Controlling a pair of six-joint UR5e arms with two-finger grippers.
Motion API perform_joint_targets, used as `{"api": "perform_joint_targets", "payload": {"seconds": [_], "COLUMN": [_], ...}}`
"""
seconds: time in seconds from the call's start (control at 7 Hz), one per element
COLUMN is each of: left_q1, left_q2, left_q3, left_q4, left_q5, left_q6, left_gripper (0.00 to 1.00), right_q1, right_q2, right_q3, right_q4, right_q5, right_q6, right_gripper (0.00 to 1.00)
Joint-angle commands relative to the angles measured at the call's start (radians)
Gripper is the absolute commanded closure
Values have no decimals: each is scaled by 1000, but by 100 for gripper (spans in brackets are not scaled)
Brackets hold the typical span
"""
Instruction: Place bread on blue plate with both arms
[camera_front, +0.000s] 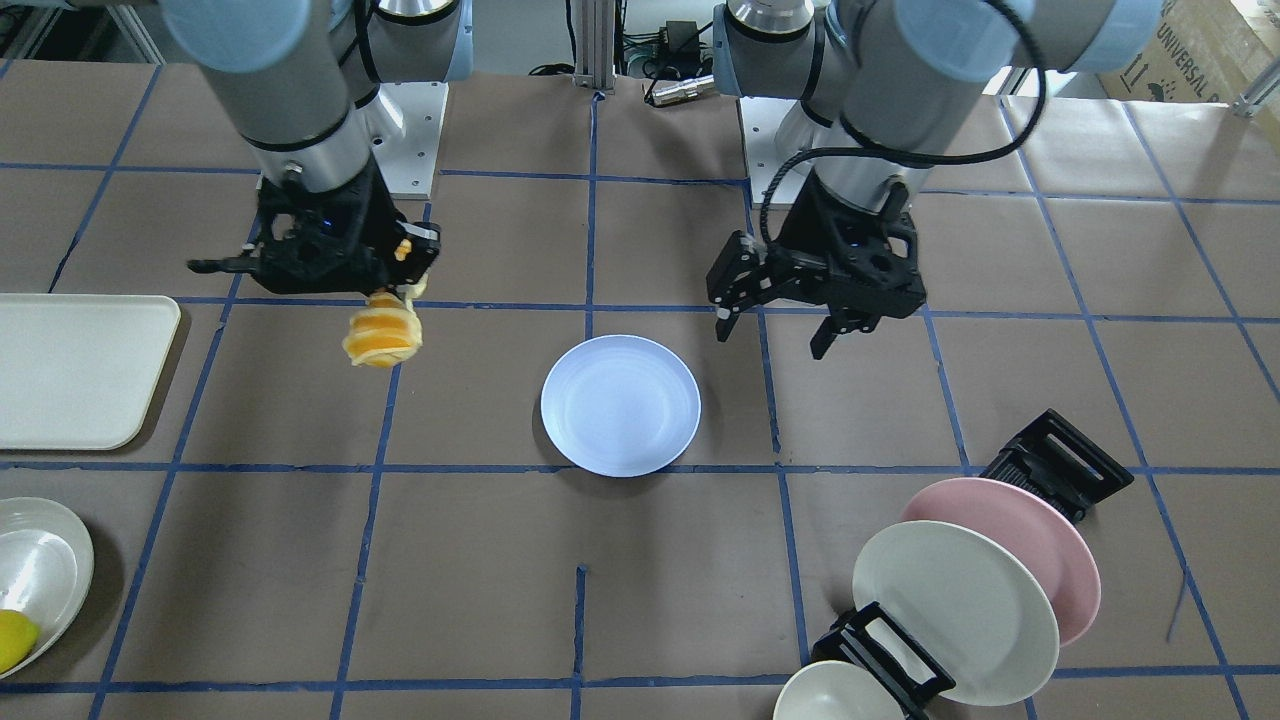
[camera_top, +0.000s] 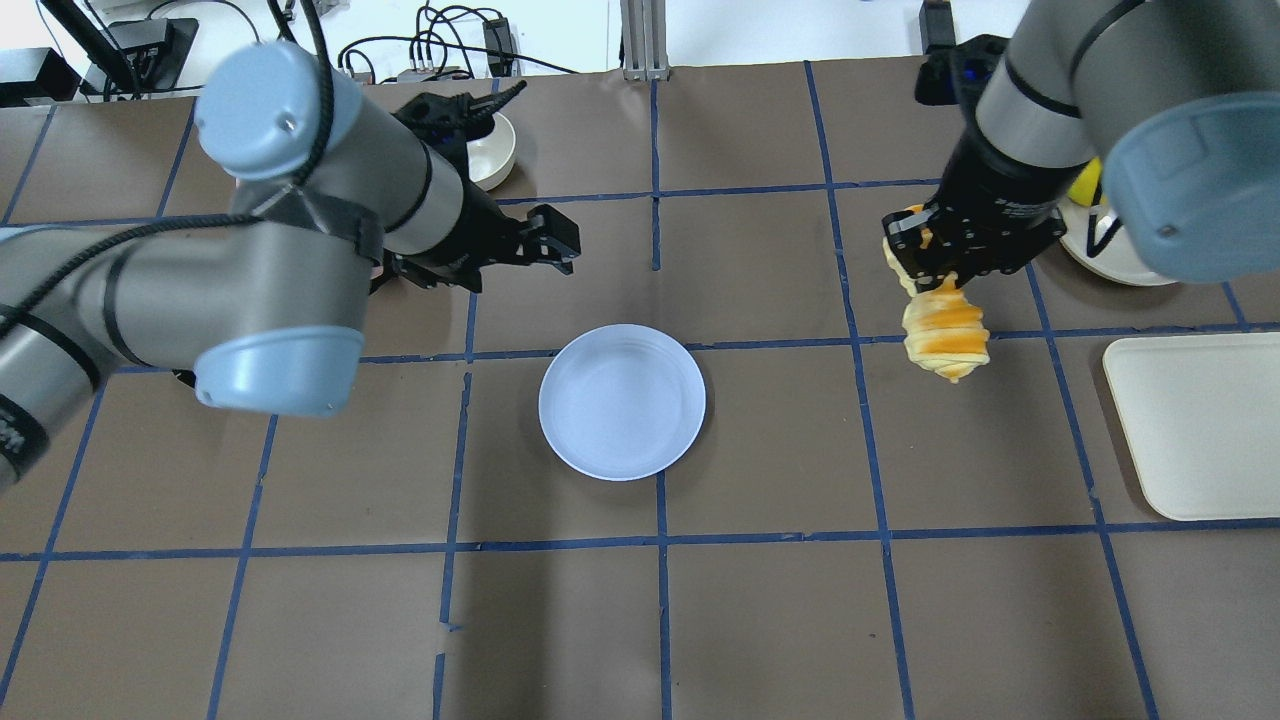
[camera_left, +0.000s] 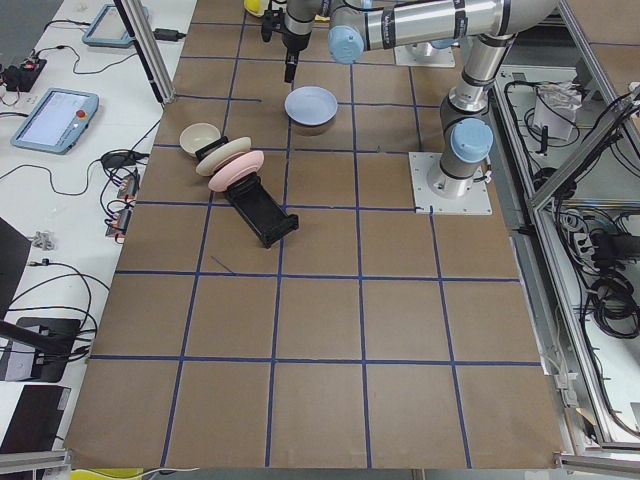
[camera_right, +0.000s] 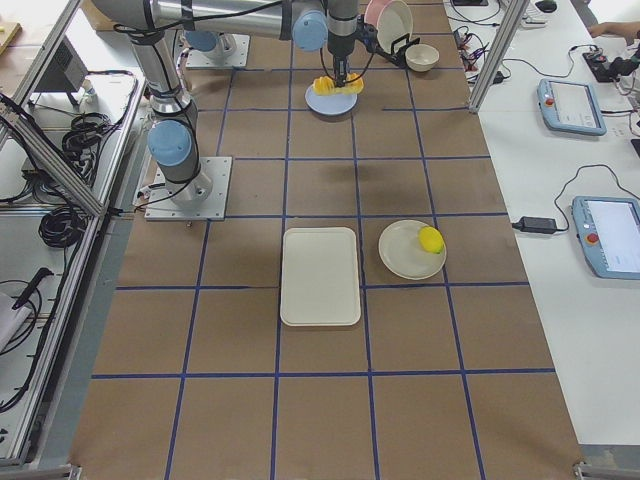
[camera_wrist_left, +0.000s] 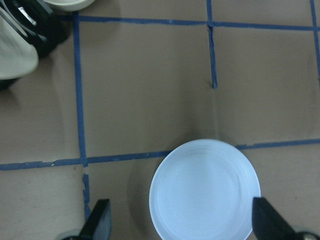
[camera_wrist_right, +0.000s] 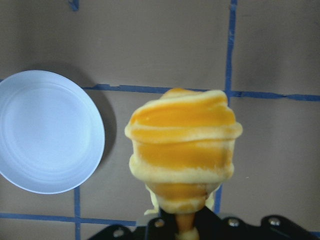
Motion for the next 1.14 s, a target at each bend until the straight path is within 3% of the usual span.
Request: {"api": "perform_joint_targets", "payload": {"seconds": [0.0,0.29,0.43,0.86,1.0], "left_q1": [96,253,269,260,256], "left_q2": [-5,29,55,67,92], "left_q3": [140,137,125,97,77], "left_q4": [-144,-185,-231,-232,-232], "left_q5": [-14,8,44,36,37], "left_q6": [77,298,309,312,312], "left_gripper": [0,0,0,0,0], "right_q1": [157,214,239,284,284], "right_q2": [104,210,273,341,346], "right_q3": [0,0,0,1,0], "right_q4": [-101,-218,-321,-348,-354], "right_q5": [1,-1,2,-11,-11], "right_q6": [184,266,275,347,338], "right_gripper": [96,96,96,93,36]}}
